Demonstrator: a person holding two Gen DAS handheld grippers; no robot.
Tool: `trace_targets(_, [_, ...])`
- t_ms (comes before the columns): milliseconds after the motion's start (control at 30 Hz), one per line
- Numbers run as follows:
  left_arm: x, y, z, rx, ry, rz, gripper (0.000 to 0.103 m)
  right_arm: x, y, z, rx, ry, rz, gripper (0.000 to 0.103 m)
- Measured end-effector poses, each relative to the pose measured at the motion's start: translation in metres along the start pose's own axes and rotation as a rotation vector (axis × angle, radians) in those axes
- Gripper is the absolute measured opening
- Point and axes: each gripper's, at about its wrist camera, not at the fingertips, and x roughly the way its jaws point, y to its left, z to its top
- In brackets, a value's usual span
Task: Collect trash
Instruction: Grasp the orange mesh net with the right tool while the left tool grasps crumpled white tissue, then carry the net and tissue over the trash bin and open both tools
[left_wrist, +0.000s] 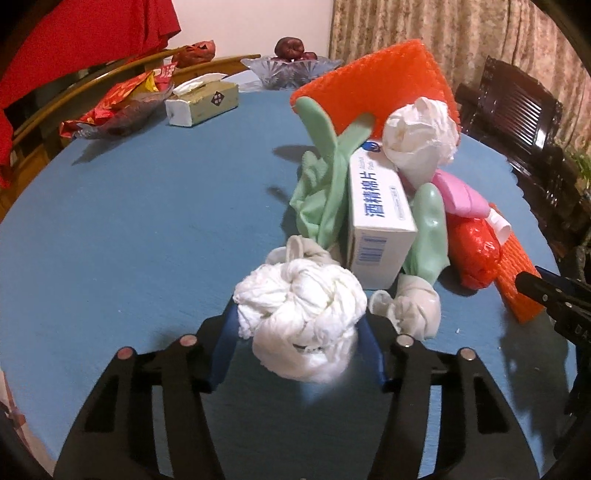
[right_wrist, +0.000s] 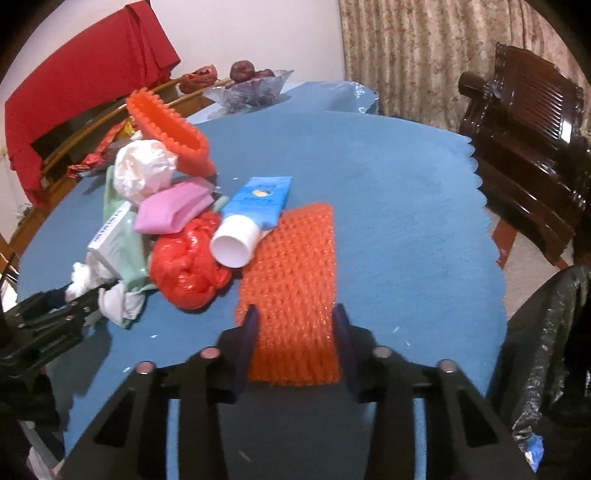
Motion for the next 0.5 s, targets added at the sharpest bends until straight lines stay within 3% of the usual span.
trace_targets(167, [-0.007,-0.005,-0.002,0.005,-0.011,-0.002,0.048,-0.010,0.005,0.000,-0.024,-0.010,0.028,0.016])
trace_targets(500, [-0.050,-0.016,-0.005,0.012,-0.075,-0.022,0.046,-0.050,0.003,-0.004,-0.021,-0.053,0.022,0.015])
